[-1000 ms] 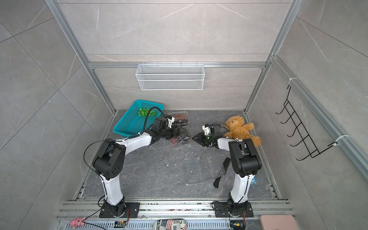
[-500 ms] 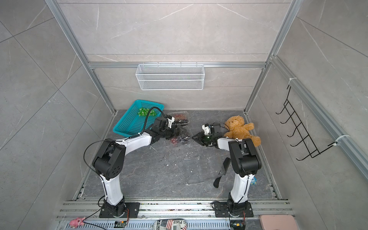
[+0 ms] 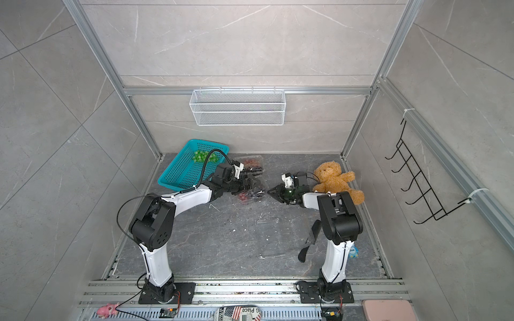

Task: Pack grapes into containers
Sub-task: Close the packing box at the center of the board.

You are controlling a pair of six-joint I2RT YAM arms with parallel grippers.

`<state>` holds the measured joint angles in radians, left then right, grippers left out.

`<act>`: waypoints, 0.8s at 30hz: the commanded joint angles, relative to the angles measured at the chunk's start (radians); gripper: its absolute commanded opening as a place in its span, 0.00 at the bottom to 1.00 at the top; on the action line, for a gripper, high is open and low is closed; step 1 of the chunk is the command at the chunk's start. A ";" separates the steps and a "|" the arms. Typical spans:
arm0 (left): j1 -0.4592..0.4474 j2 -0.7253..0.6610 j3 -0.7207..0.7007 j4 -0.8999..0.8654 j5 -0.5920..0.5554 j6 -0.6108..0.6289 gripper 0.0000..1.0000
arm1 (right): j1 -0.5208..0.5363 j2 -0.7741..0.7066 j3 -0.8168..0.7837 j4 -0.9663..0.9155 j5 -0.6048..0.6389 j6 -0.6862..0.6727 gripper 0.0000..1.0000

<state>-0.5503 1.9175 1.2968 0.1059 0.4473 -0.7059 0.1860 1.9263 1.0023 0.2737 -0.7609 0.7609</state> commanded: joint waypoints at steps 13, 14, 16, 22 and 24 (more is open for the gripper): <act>-0.013 0.030 -0.002 0.011 0.002 -0.019 0.99 | 0.009 0.004 0.013 0.029 -0.008 0.035 0.29; -0.014 0.031 -0.002 0.012 0.002 -0.020 0.99 | 0.010 0.005 0.014 0.031 -0.007 0.036 0.29; -0.016 0.032 -0.003 0.012 0.001 -0.019 0.99 | 0.010 0.005 0.013 0.034 -0.008 0.039 0.29; -0.022 0.041 -0.007 0.017 0.001 -0.023 0.99 | 0.010 0.003 0.012 0.047 -0.006 0.058 0.25; -0.024 0.043 -0.007 0.017 0.000 -0.023 0.99 | 0.010 -0.002 0.010 0.047 -0.005 0.060 0.23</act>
<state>-0.5652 1.9293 1.2968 0.1234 0.4469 -0.7090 0.1875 1.9285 1.0023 0.2955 -0.7605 0.8055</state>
